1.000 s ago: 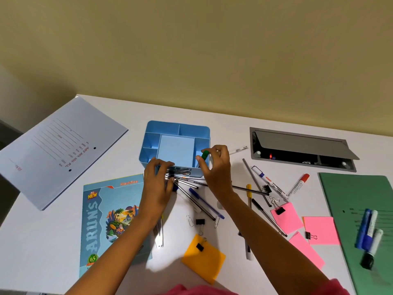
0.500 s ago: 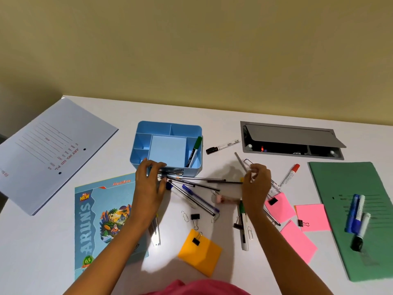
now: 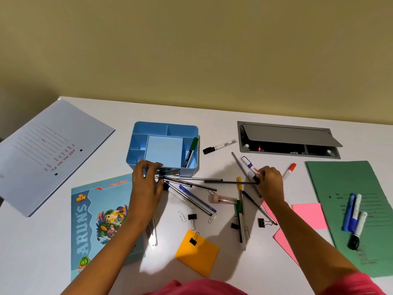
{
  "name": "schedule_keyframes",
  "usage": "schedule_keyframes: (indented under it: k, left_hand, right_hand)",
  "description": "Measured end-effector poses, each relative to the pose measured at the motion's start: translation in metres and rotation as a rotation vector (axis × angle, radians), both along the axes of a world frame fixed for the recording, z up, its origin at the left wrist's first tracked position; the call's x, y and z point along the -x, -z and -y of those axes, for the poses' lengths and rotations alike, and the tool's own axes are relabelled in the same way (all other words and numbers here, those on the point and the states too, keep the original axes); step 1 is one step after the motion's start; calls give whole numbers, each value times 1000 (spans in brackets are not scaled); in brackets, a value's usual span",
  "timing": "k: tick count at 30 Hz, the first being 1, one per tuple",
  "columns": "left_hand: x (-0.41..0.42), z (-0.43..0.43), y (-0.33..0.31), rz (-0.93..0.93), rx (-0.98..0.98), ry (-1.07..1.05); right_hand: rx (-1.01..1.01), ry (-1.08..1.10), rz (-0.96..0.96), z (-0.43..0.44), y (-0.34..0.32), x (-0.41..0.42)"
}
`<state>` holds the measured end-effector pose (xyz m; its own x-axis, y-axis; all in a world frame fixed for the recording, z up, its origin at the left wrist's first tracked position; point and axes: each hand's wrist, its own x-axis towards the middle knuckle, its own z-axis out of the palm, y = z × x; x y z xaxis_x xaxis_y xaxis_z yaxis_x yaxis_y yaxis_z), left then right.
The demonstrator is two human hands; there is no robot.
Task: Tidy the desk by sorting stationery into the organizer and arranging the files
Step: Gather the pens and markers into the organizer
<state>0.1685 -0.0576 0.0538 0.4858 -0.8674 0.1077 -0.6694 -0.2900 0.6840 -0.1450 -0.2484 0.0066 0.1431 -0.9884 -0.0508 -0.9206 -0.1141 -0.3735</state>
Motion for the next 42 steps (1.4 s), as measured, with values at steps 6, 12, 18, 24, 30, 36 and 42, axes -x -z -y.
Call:
schedule_keyframes:
  k: [6,12,18,24,30,36,42]
  left_hand:
    - [4,1,0,8,-18,-17]
    - [4,0,-1,24,-20,-8]
    - [5,1,0,43,-30,-10]
    - [3,0,1,72,-46,-4]
    - [3,1,1,70,-47,-9]
    - [2,0,2,76,-45,-4]
    - [2,-1,2,84,-46,5]
  right_hand:
    - [-145,19,52,6,-10,-8]
    - [268,-10,440,-32,-58,-65]
    - [220,-99,689,-63,-84,-142]
    - [309,-297,638,-67,-63,-175]
    - [503,-421,534,-64,-57,-181]
    - [361,-275,598,-43,-49,-177]
    - [287,-284,430,-3,-26,-161]
